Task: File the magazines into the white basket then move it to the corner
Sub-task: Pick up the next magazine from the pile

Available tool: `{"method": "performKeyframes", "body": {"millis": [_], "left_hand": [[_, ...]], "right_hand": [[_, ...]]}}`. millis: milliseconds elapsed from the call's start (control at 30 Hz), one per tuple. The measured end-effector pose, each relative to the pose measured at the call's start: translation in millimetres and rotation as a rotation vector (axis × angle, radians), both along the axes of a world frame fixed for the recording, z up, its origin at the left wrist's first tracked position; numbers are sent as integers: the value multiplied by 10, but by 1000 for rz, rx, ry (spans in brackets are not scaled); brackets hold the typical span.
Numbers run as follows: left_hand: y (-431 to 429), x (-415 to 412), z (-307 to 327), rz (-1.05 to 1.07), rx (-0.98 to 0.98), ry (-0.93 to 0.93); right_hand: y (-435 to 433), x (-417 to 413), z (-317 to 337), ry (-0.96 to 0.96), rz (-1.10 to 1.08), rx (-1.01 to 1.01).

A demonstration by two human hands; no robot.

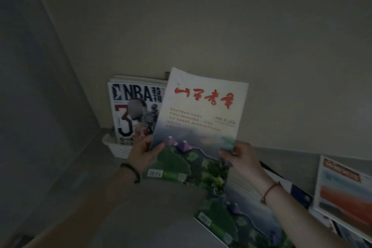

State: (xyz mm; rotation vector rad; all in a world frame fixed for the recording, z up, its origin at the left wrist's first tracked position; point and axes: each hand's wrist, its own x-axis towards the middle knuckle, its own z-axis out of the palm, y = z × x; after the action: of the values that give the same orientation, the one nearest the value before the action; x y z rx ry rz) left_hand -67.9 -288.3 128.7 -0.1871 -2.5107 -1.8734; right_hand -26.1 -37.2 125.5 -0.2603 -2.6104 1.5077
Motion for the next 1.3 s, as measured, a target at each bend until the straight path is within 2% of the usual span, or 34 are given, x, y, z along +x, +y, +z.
{"method": "performKeyframes", "body": {"millis": [133, 300, 433, 567, 800, 1033, 1100, 1200, 1300], "left_hand": [[-574, -395, 207, 135, -170, -14], [-1119, -944, 381, 289, -199, -25], [-1364, -1348, 394, 356, -120, -33], [-1494, -1643, 180, 351, -73, -108], [-1615, -1934, -470, 342, -150, -206], [-1598, -2027, -676, 377, -295, -102], [-1568, -2055, -673, 364, -201, -84], [-1535, -2056, -630, 330, 42, -172], [-1504, -2081, -635, 159, 65, -165]], "right_hand": [[-601, -470, 291, 147, -2, 107], [-1168, -1012, 475, 158, 66, 92], [-1424, -1371, 461, 159, 43, 121], [-1593, -1643, 288, 106, 0, 191], [-1710, -1901, -200, -23, -52, 234], [-1685, -1934, -515, -136, -140, 276], [-1686, -1924, -548, -170, -154, 276], [-1706, -1917, -583, -143, -173, 247], [-1737, -1969, -568, -44, -218, 39]]}}
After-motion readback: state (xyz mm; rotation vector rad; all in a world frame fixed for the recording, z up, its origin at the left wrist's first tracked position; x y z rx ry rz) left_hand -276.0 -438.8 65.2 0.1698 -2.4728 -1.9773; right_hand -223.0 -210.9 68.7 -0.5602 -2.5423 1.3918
